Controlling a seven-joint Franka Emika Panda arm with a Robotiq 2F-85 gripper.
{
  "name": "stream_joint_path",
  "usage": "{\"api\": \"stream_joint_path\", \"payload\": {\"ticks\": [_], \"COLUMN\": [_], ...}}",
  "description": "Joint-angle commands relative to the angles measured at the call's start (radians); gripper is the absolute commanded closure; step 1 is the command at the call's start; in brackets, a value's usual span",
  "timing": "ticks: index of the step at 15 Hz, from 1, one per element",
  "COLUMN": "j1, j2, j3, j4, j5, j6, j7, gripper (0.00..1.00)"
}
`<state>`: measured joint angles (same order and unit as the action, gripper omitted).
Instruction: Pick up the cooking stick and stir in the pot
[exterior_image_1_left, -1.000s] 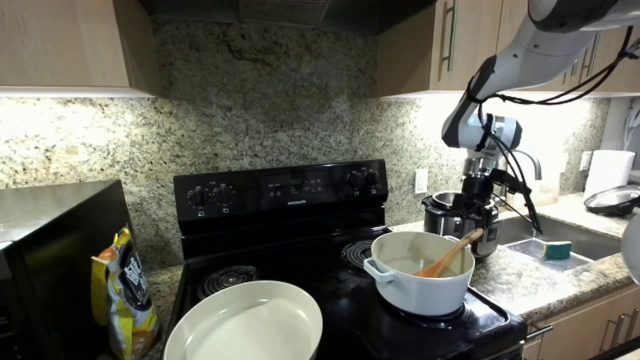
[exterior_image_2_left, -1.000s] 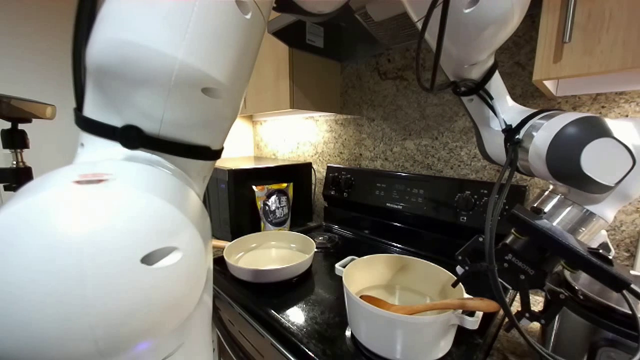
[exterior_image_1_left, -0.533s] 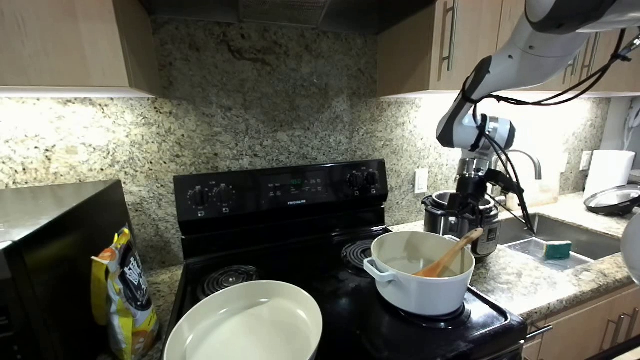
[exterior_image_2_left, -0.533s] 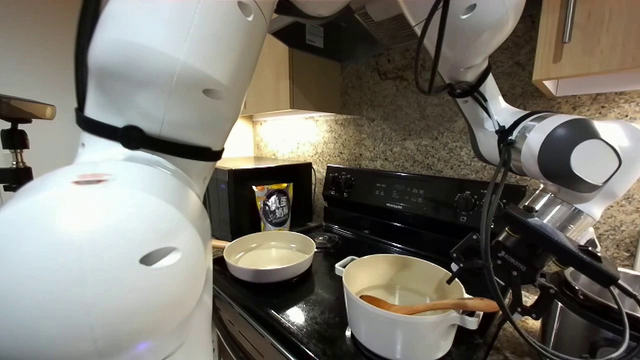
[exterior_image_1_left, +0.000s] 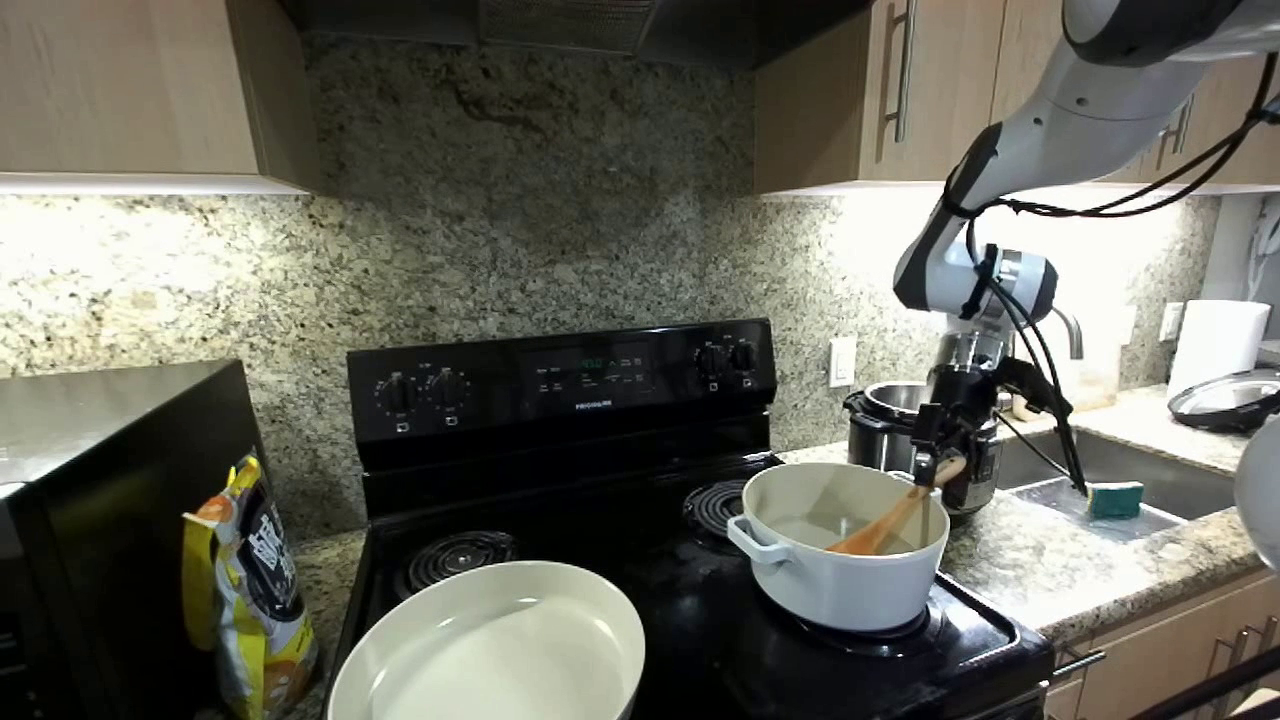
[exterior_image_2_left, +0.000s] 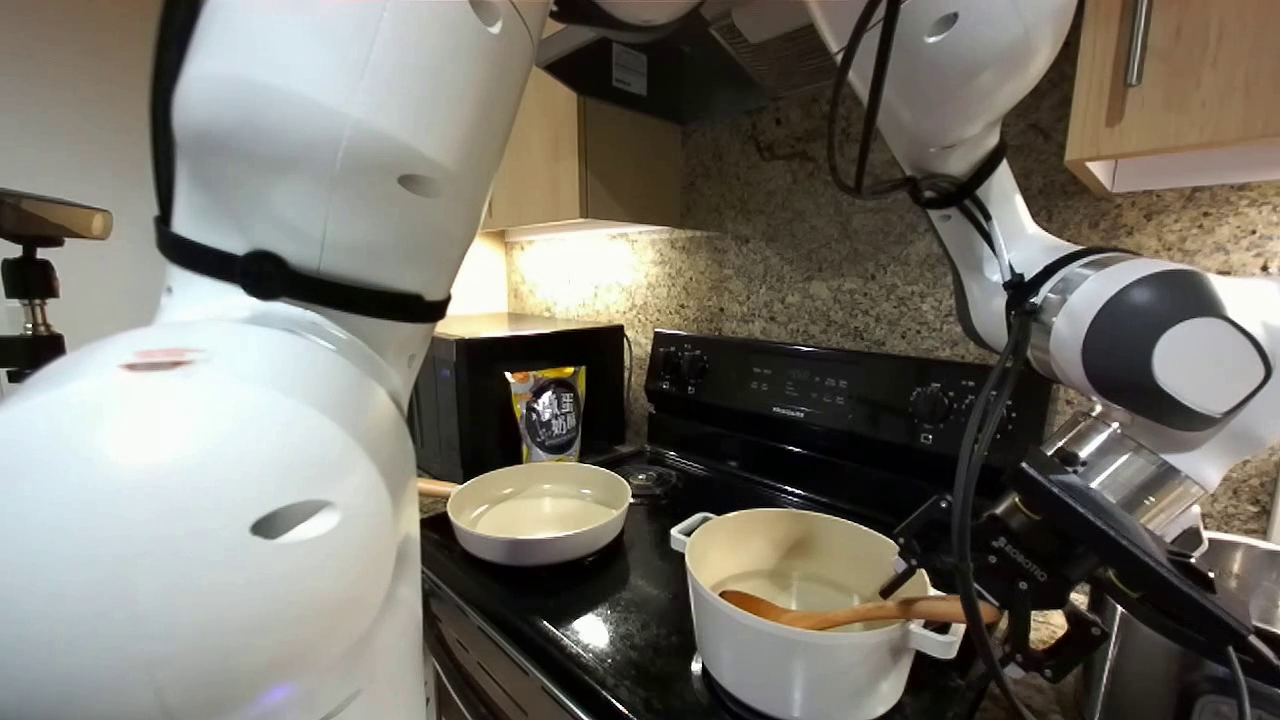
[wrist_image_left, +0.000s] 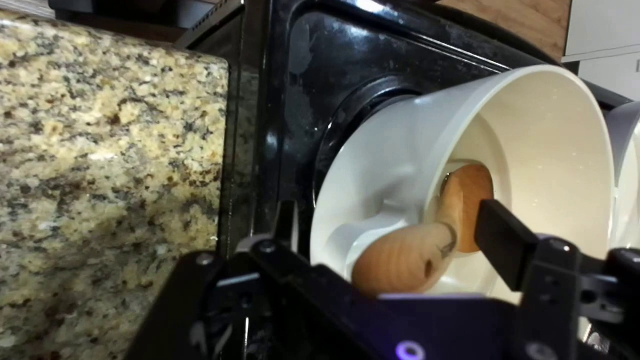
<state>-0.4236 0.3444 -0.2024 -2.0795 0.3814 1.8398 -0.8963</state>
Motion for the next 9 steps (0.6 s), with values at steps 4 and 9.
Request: {"api": "stream_joint_path", "payload": {"ticks": [4, 9], "j1": [-0.015, -0.015], "j2": [-0.044, -0.088], "j3": [-0.002, -0.018], "j4": [-0.027, -0.054], "j5": [0.074, 0.084], "j6": [0.009, 0.024], "j7": [-0.047, -0.051], "gripper": [0.58, 0.51]}}
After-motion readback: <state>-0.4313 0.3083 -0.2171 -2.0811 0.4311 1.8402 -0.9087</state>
